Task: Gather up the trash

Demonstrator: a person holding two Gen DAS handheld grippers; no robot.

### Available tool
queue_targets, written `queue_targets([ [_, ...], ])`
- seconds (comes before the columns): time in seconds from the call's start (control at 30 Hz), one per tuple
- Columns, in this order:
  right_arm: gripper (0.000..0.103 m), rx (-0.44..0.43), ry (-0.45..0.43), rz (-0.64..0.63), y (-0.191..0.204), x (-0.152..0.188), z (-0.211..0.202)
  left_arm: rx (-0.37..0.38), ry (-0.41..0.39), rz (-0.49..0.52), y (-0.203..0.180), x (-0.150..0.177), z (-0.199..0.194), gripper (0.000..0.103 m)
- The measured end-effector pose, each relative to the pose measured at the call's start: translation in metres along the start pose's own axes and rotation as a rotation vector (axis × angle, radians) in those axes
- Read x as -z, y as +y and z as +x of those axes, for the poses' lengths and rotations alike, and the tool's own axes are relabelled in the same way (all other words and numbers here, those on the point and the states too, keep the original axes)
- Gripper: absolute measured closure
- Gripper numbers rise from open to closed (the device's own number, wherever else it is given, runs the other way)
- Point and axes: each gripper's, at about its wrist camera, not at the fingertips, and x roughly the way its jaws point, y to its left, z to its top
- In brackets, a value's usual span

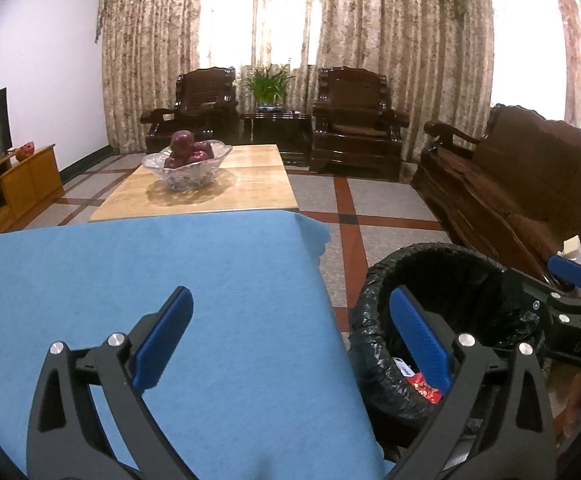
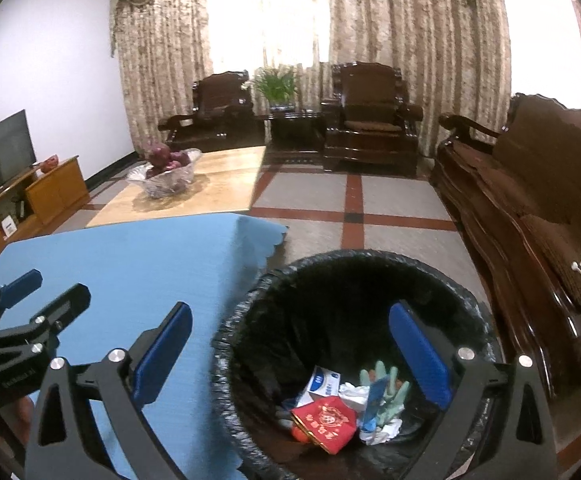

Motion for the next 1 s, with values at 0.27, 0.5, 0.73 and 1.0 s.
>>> queue_targets([
  [0.27,0.006,-0.027,-0.029,-0.038,0.019,-0.008,-0.018,-0.029,-0.026,-0.014,0.014,0.0,-0.025,0.007],
  [0.5,0.006,-0.05,-0.049,-0.043,0.028,-0.012,-0.031,-0.042,-0.039,-0.03,0.024,-0.001,-0.041,0.007],
  [0.73,0.006,-0.05,-0.068,-0.045,0.031,-0.014,-0.043,-0.048,-0.057,-0.039,0.027,-0.004,-0.055,0.007],
  [1.0,0.006,-0.048,-0.085,-0.05,0.033,-0.015,-0.052,-0.054,-0.071,-0.045,0.029,-0.005,-0.066,0.007],
])
